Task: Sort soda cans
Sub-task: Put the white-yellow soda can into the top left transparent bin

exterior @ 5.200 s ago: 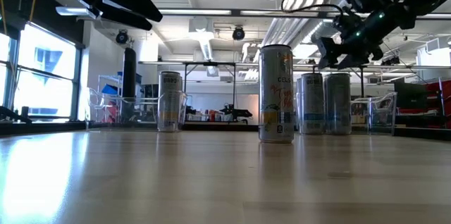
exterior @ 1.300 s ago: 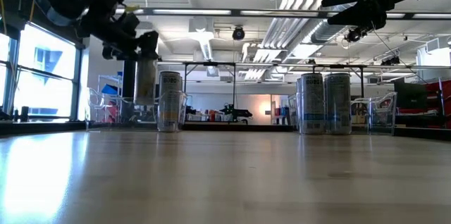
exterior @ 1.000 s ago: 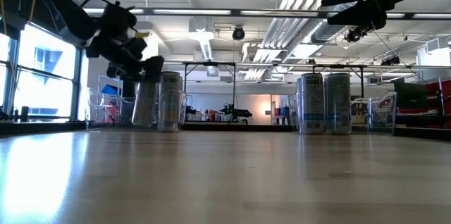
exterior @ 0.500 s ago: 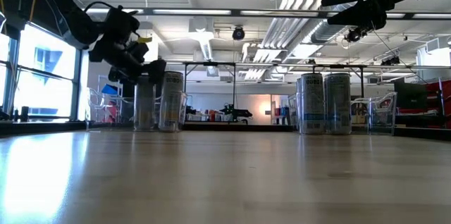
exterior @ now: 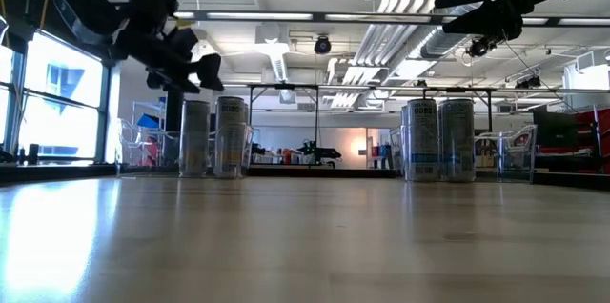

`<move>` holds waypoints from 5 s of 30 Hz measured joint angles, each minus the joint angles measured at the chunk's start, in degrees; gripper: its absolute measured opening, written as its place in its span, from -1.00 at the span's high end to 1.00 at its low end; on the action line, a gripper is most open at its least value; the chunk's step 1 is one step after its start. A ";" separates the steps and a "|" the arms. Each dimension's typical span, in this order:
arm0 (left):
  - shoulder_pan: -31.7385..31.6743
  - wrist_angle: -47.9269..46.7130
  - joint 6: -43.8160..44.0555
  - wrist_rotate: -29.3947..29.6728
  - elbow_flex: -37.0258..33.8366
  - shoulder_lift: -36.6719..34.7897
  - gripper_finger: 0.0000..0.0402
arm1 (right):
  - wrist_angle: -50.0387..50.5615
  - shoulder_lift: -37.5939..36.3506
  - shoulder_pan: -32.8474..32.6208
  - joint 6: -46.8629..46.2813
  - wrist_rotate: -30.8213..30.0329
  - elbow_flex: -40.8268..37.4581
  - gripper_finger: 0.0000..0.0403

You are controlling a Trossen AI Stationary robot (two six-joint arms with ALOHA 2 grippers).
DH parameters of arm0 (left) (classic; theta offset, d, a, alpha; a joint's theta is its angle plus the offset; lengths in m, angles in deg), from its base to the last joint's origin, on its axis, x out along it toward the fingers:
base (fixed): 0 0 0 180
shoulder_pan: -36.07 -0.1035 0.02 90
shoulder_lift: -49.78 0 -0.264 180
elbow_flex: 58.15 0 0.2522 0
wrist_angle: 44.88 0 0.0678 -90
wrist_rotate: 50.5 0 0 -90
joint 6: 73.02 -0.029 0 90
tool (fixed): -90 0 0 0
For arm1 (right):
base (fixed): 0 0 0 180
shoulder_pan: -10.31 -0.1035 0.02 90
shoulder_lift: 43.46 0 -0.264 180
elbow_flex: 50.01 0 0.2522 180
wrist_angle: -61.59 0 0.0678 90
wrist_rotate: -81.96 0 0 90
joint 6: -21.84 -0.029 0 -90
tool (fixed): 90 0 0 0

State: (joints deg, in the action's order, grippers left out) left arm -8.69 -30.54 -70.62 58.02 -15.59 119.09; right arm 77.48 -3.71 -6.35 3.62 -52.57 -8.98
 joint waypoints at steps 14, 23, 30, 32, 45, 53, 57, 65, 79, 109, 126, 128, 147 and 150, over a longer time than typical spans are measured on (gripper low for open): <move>27.47 -4.06 -11.76 -0.80 0.42 -16.77 -0.48 | -5.58 2.30 -2.83 4.68 23.50 0.00 -0.58; 51.59 -1.27 -22.09 4.48 9.56 -2.81 -0.34 | -5.07 3.04 -16.24 2.67 18.61 3.10 -0.58; 59.97 -1.21 -22.48 4.55 16.08 9.24 -0.34 | 15.98 8.90 -29.54 -13.28 7.52 14.53 -0.58; 61.76 -1.35 -22.00 4.74 17.18 12.09 -0.34 | 20.92 12.19 -32.83 -18.91 7.74 17.50 -0.58; 66.21 4.96 -10.03 13.35 18.62 20.20 -0.34 | 29.09 40.70 -44.92 -21.33 10.67 38.69 -0.58; 66.16 7.96 -10.14 13.94 18.65 19.87 -0.34 | 40.83 48.37 -43.19 -19.87 18.22 47.40 -0.58; 66.12 7.87 -10.16 13.94 18.67 19.83 -0.34 | 42.74 48.92 -41.08 -18.82 21.57 47.69 -0.58; 66.12 7.56 -10.13 13.92 18.67 19.81 -0.34 | 47.84 49.37 -37.04 -18.92 27.85 46.84 -0.58; 66.12 7.27 -10.11 13.84 18.67 19.81 -0.34 | 47.71 50.79 -36.57 -13.92 28.12 46.87 -0.58; 71.23 0.12 -8.81 26.70 18.67 11.03 -0.34 | 43.12 52.63 -24.45 -0.53 24.92 53.24 -0.18; 75.35 -33.03 12.22 37.28 18.67 3.11 -0.34 | 39.64 63.19 1.14 9.33 35.99 59.58 -0.18; 75.37 -35.13 14.36 37.24 18.67 3.11 -0.34 | 39.59 64.50 1.70 9.74 36.60 60.18 -0.18; 77.40 -34.98 15.99 37.35 18.67 5.84 -0.34 | 37.10 61.57 -2.82 13.77 24.54 65.57 -0.63; 77.38 -32.36 14.51 37.40 18.67 9.22 -0.34 | 40.71 56.82 -7.27 11.52 11.00 63.38 -0.63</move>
State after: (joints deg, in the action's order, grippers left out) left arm 68.69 -62.90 -56.11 95.42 3.07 128.30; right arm 118.19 53.10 -13.62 15.14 -41.57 54.40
